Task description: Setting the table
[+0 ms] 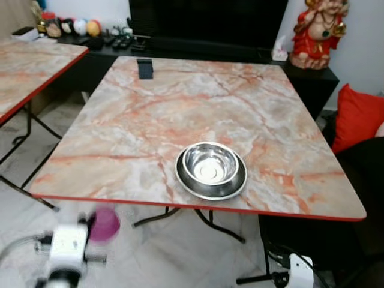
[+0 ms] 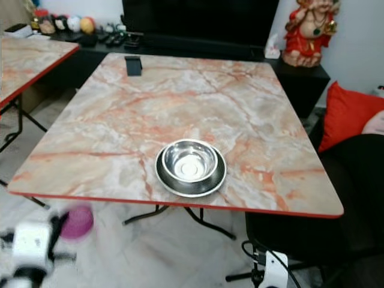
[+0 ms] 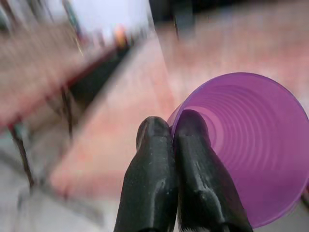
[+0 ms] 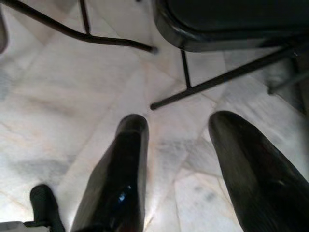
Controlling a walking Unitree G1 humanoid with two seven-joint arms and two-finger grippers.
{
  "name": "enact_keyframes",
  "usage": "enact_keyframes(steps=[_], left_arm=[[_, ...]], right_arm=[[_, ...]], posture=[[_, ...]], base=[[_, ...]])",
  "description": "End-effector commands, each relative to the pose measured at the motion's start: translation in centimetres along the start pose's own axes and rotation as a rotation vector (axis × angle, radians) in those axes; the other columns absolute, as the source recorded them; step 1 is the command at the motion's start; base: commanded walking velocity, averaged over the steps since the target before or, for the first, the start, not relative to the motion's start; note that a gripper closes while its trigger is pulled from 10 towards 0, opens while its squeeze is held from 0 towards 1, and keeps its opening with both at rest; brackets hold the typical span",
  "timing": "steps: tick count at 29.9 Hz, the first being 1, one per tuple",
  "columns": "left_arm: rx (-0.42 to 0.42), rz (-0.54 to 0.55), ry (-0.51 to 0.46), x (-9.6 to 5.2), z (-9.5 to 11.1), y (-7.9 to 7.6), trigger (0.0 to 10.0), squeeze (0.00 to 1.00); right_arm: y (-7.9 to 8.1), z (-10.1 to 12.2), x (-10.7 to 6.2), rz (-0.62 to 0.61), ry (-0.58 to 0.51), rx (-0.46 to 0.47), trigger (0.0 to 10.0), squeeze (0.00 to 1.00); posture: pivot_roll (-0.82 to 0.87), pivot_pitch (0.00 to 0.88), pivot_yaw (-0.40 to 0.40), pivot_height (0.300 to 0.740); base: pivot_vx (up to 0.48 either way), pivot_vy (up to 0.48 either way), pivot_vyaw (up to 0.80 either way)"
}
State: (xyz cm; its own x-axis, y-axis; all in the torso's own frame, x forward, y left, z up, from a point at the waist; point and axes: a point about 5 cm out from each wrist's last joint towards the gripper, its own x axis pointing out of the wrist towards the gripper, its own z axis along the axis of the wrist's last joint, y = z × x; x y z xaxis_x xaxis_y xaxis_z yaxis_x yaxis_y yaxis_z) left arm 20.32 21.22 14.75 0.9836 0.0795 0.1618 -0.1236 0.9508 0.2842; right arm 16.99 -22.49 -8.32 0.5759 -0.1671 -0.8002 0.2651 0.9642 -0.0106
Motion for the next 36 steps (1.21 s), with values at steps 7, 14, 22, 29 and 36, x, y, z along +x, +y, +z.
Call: enact_keyframes(steps=[7, 14, 22, 29, 36], left_arm=[[-0.214, -0.222, -0.030, 6.1, 3.8, -5.7, 10.0, 0.00], [-0.300, -0.264, 0.029, 11.0, 4.9, -8.1, 10.0, 0.00], [-0.351, -0.170, 0.187, 15.4, 5.6, -9.5, 10.0, 0.00], [-0.433, -0.139, 0.347, 16.8, 5.2, -10.3, 10.0, 0.00], [-0.434, -0.116, 0.460, 18.4, 5.7, -9.1, 10.0, 0.00]], right_arm=[[-0.1, 0.4, 0.1, -0.006, -0.009, 0.011, 10.0, 0.00], [0.0, 0.6, 0.1, -0.005, -0.013, 0.018, 10.0, 0.00], [-0.1, 0.5, 0.1, -0.007, -0.011, 0.020, 10.0, 0.00], [-0.2, 0.3, 0.1, -0.004, -0.004, 0.009, 10.0, 0.00], [0.0, 0.1, 0.0, 0.001, 0.002, 0.018, 10.0, 0.00]], posture=[[0.12, 0.000, -0.079, 0.740], [0.11, 0.000, -0.083, 0.740], [0.10, 0.000, -0.098, 0.740], [0.10, 0.000, -0.092, 0.740], [0.09, 0.000, -0.073, 0.740]], base=[[0.000, 0.000, 0.00], [0.000, 0.000, 0.00], [0.000, 0.000, 0.00], [0.000, 0.000, 0.00], [0.000, 0.000, 0.00]])
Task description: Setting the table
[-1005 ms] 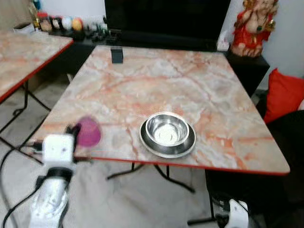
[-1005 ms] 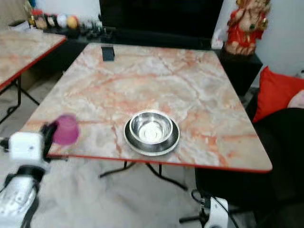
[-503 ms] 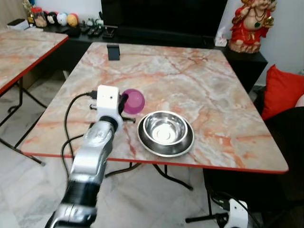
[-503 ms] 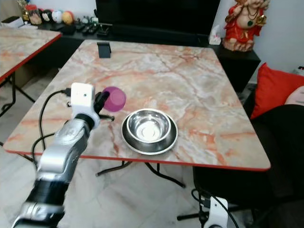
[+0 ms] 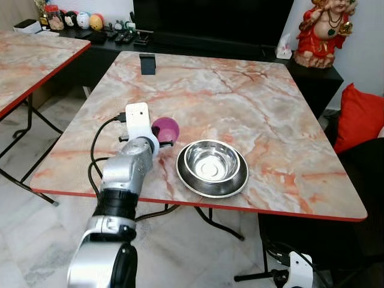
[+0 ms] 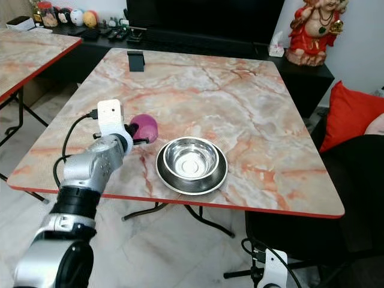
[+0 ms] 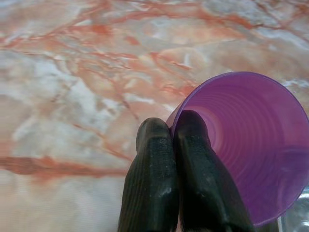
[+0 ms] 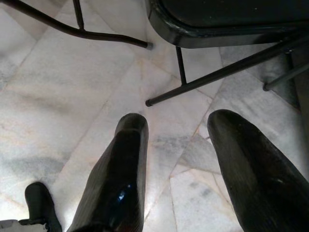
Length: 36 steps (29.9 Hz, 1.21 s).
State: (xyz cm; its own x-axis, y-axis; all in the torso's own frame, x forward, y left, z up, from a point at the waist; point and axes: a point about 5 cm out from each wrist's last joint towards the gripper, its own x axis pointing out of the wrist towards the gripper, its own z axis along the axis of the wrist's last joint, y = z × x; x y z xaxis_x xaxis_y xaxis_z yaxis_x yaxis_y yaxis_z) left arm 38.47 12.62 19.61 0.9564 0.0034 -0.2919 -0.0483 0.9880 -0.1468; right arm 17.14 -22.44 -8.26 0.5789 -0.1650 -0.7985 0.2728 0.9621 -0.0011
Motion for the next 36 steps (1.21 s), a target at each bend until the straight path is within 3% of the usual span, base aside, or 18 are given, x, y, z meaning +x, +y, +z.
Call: enact_keyframes(steps=[1, 10, 19, 36], left_arm=[[0.003, -0.003, 0.007, 0.1, 1.0, -0.4, 10.0, 0.00], [-0.085, -0.027, 0.115, 0.1, 0.8, -1.3, 10.0, 0.00], [-0.039, 0.009, 0.164, 0.4, 0.1, -1.3, 10.0, 0.00], [-0.064, 0.077, 0.192, 0.5, -0.9, -0.9, 10.0, 0.00]], right_arm=[[-0.1, -0.1, 0.0, -0.002, 0.005, 0.006, 10.0, 0.00], [-0.1, -0.3, -0.1, 0.001, 0.012, 0.006, 10.0, 0.00], [0.0, -0.5, -0.1, 0.004, 0.016, 0.009, 10.0, 0.00], [-0.1, -0.5, -0.1, 0.003, 0.019, 0.012, 10.0, 0.00]], posture=[[0.09, 0.000, -0.071, 0.740], [0.08, 0.000, -0.063, 0.740], [0.08, 0.000, -0.060, 0.740], [0.08, 0.000, -0.068, 0.740]], base=[[0.000, 0.000, 0.00], [0.000, 0.000, 0.00], [0.000, 0.000, 0.00], [0.000, 0.000, 0.00]])
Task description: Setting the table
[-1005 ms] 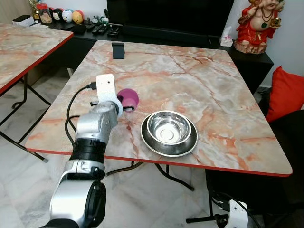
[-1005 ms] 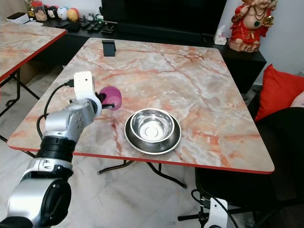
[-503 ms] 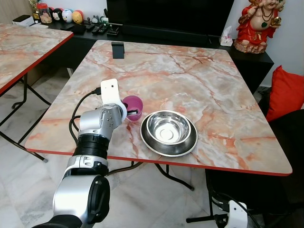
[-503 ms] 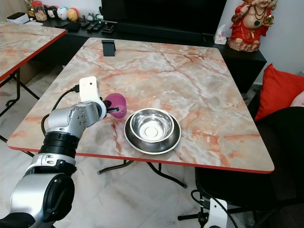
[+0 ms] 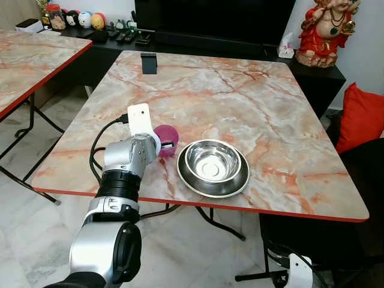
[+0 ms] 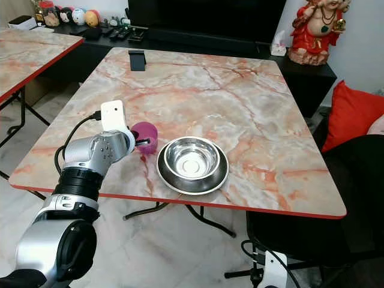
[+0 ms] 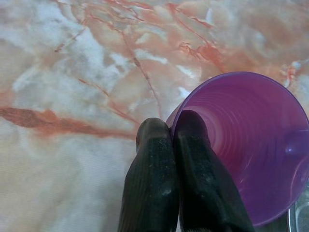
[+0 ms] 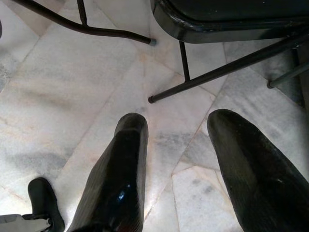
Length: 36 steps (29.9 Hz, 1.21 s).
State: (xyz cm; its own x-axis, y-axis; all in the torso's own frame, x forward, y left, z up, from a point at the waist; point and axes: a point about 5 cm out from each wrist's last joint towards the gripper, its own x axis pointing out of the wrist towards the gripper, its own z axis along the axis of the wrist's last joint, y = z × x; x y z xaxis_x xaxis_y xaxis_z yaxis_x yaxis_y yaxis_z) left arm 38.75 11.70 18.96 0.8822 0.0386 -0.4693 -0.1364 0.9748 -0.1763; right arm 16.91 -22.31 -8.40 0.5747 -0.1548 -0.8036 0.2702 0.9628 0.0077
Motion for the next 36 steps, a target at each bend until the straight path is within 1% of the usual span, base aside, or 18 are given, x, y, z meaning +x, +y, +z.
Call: enact_keyframes(steps=[1, 5, 6, 7, 8, 13, 14, 20, 21, 22, 23, 25, 26, 27, 28, 32, 34, 36], left_arm=[[-0.002, 0.008, 0.010, 0.12, -0.26, -0.05, 10.0, 0.00], [-0.001, 0.011, 0.010, 0.13, -0.28, -0.06, 10.0, 0.00], [-0.001, 0.013, 0.012, 0.15, -0.36, -0.08, 10.0, 0.04], [-0.001, 0.013, 0.013, 0.15, -0.42, -0.12, 10.0, 0.35], [-0.001, 0.013, 0.015, 0.16, -0.47, -0.16, 10.0, 0.42], [-0.001, 0.012, 0.017, 0.16, -0.57, -0.25, 10.0, 0.42], [0.000, 0.012, 0.018, 0.16, -0.60, -0.28, 10.0, 0.40], [-0.001, 0.010, 0.018, 0.16, -0.65, -0.34, 10.0, 0.40], [0.000, 0.008, 0.017, 0.15, -0.65, -0.40, 10.0, 0.37], [0.000, 0.008, 0.017, 0.15, -0.65, -0.40, 10.0, 0.37], [-0.002, 0.001, 0.012, 0.11, -0.62, -0.58, 10.0, 0.00], [-0.003, -0.004, 0.010, 0.08, -0.61, -0.73, 10.0, 0.00], [-0.003, -0.005, 0.010, 0.07, -0.61, -0.78, 10.0, 0.31], [-0.003, -0.005, 0.010, 0.06, -0.62, -0.81, 10.0, 0.79], [-0.003, -0.005, 0.010, 0.06, -0.63, -0.84, 10.0, 0.88], [-0.005, -0.004, 0.011, 0.06, -0.65, -0.86, 10.0, 0.88], [-0.002, -0.002, 0.008, 0.06, -0.62, -0.85, 10.0, 0.83], [-0.002, -0.002, 0.007, 0.06, -0.61, -0.84, 10.0, 0.83]], right_arm=[[-0.15, -0.21, -0.04, -0.005, 0.010, 0.008, 10.0, 0.00], [-0.15, -0.22, -0.04, -0.004, 0.011, 0.008, 10.0, 0.00], [-0.16, -0.24, -0.05, -0.004, 0.012, 0.008, 10.0, 0.00], [-0.16, -0.26, -0.05, -0.004, 0.012, 0.008, 10.0, 0.00], [-0.15, -0.27, -0.05, -0.003, 0.013, 0.007, 10.0, 0.00], [-0.15, -0.28, -0.05, -0.003, 0.014, 0.007, 10.0, 0.00], [-0.14, -0.28, -0.05, -0.003, 0.014, 0.007, 10.0, 0.00], [-0.13, -0.26, -0.05, -0.003, 0.013, 0.008, 10.0, 0.00], [-0.13, -0.25, -0.04, -0.003, 0.013, 0.008, 10.0, 0.00], [-0.13, -0.25, -0.04, -0.003, 0.013, 0.008, 10.0, 0.00], [-0.12, -0.25, -0.04, -0.003, 0.013, 0.009, 10.0, 0.00], [-0.11, -0.24, -0.04, -0.003, 0.014, 0.007, 10.0, 0.00], [-0.11, -0.24, -0.04, -0.003, 0.014, 0.007, 10.0, 0.00], [-0.10, -0.24, -0.04, -0.002, 0.014, 0.008, 10.0, 0.00], [-0.09, -0.24, -0.04, -0.002, 0.014, 0.007, 10.0, 0.00], [-0.08, -0.23, -0.03, -0.002, 0.013, 0.009, 10.0, 0.00], [-0.08, -0.23, -0.03, -0.002, 0.013, 0.009, 10.0, 0.00], [-0.08, -0.23, -0.03, -0.002, 0.013, 0.009, 10.0, 0.00]], posture=[[0.08, 0.000, -0.068, 0.740], [0.08, 0.000, -0.068, 0.740], [0.08, 0.000, -0.068, 0.740], [0.08, 0.000, -0.069, 0.740], [0.08, 0.000, -0.069, 0.740], [0.08, 0.000, -0.069, 0.740], [0.08, 0.000, -0.070, 0.740], [0.07, 0.000, -0.070, 0.740], [0.08, 0.000, -0.070, 0.740], [0.08, 0.000, -0.070, 0.740], [0.08, 0.000, -0.070, 0.740], [0.08, 0.000, -0.071, 0.740], [0.08, 0.000, -0.071, 0.740], [0.08, 0.000, -0.070, 0.740], [0.08, 0.000, -0.070, 0.740], [0.08, 0.000, -0.071, 0.740], [0.08, 0.000, -0.071, 0.740], [0.08, 0.000, -0.071, 0.740]], base=[[0.000, 0.000, 0.00], [0.000, 0.000, 0.00], [0.000, 0.000, 0.00], [0.000, 0.000, 0.00], [0.000, 0.000, 0.00], [0.000, 0.000, 0.00], [0.000, 0.000, 0.00], [0.000, 0.000, 0.00], [0.000, 0.000, 0.00], [0.000, 0.000, 0.00], [0.000, 0.000, 0.00], [0.000, 0.000, 0.00], [0.000, 0.000, 0.00], [0.000, 0.000, 0.00], [0.000, 0.000, 0.00], [0.000, 0.000, 0.00], [0.000, 0.000, 0.00], [0.000, 0.000, 0.00]])
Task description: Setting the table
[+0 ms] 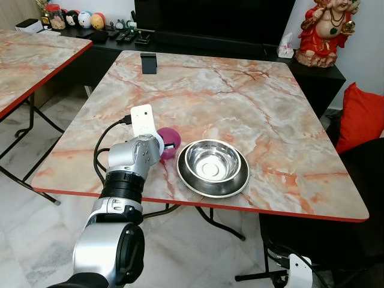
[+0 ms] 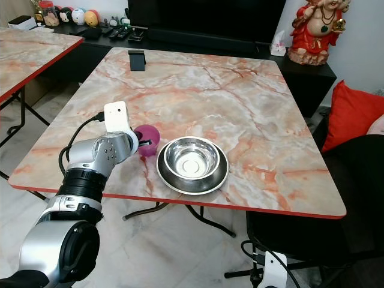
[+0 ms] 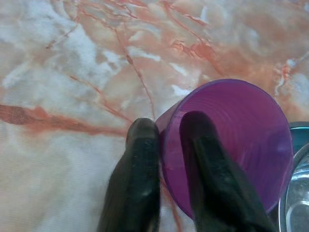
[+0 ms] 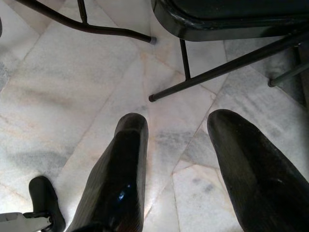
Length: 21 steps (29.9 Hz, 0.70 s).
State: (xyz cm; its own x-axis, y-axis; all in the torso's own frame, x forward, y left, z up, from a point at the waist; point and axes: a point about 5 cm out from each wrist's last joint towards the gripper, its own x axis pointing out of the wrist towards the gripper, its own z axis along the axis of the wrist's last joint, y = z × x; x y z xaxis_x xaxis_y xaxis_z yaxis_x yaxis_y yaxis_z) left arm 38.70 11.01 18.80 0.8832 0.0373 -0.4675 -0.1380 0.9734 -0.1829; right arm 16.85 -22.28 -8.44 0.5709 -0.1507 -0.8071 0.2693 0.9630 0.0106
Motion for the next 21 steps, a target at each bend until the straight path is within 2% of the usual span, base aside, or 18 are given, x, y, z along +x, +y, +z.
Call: enact_keyframes(steps=[1, 13, 21], left_arm=[[0.005, 0.001, 0.006, 0.04, -0.27, -0.20, 10.0, 0.00], [-0.025, -0.022, -0.040, -0.10, 0.39, -0.53, 10.0, 0.00], [-0.010, -0.014, -0.040, -0.04, 0.14, -0.45, 10.0, 0.00]], right_arm=[[-0.09, -0.15, -0.03, -0.004, 0.007, 0.008, 10.0, 0.00], [-0.06, -0.16, -0.03, -0.003, 0.007, 0.007, 10.0, 0.00], [-0.07, -0.12, -0.02, -0.003, 0.007, 0.008, 10.0, 0.00]], posture=[[0.08, 0.000, -0.071, 0.740], [0.07, 0.000, -0.069, 0.740], [0.08, 0.000, -0.071, 0.740]], base=[[0.000, 0.000, 0.00], [0.000, 0.000, 0.00], [0.000, 0.000, 0.00]])
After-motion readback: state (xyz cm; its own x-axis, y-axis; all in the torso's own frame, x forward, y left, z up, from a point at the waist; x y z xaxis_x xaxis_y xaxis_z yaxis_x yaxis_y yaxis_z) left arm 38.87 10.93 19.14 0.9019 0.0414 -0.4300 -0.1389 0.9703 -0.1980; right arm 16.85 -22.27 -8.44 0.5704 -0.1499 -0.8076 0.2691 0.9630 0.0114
